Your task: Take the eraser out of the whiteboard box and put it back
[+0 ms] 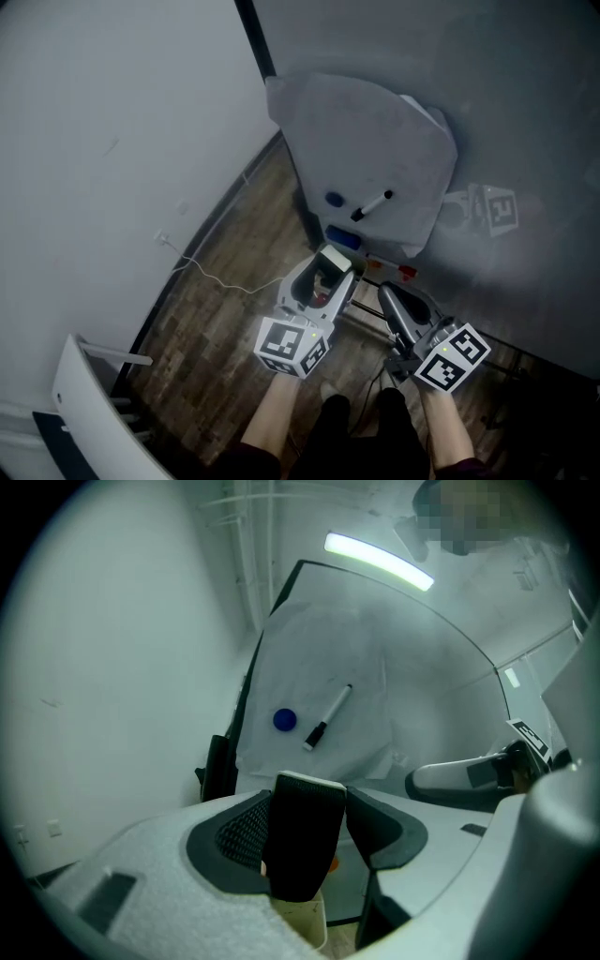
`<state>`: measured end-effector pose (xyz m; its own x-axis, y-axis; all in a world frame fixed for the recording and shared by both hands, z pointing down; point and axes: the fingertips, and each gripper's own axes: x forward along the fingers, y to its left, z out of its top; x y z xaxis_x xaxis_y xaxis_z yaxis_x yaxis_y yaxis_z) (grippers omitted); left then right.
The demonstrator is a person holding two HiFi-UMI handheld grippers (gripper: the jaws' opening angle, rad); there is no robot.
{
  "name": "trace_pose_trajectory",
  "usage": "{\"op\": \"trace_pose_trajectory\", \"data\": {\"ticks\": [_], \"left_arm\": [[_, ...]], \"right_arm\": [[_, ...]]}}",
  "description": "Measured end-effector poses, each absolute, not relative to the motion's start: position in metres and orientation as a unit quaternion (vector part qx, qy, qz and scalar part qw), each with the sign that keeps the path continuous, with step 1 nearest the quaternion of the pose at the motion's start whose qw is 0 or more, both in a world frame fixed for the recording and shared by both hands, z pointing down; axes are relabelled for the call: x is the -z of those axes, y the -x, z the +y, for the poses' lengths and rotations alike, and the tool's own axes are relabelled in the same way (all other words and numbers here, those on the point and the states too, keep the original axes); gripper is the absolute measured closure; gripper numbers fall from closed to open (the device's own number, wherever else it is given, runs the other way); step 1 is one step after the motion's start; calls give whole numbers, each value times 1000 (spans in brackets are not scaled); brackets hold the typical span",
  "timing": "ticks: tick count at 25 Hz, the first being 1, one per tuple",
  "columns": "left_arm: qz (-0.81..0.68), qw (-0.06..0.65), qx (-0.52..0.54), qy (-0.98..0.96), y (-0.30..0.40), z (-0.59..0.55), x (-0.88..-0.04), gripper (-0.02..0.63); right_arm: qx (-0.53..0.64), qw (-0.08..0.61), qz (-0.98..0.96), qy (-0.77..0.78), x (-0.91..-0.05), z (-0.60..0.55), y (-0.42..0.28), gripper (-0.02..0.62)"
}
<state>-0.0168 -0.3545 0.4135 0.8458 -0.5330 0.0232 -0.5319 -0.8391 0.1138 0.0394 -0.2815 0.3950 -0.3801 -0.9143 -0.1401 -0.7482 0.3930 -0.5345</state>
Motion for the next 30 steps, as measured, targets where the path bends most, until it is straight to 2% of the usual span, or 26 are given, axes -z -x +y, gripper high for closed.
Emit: {"op": "trace_pose_trajectory", "data": {"ticks": [12,30], "left_arm": [[-278,53,20,-959,8,-369,-433,359],[-280,84,26,-956,-6,-385,-476,351]], "right_arm": [[197,210,787,546,-411,-280,-43,592],[210,192,764,578,-445,-265,-57,592]]}}
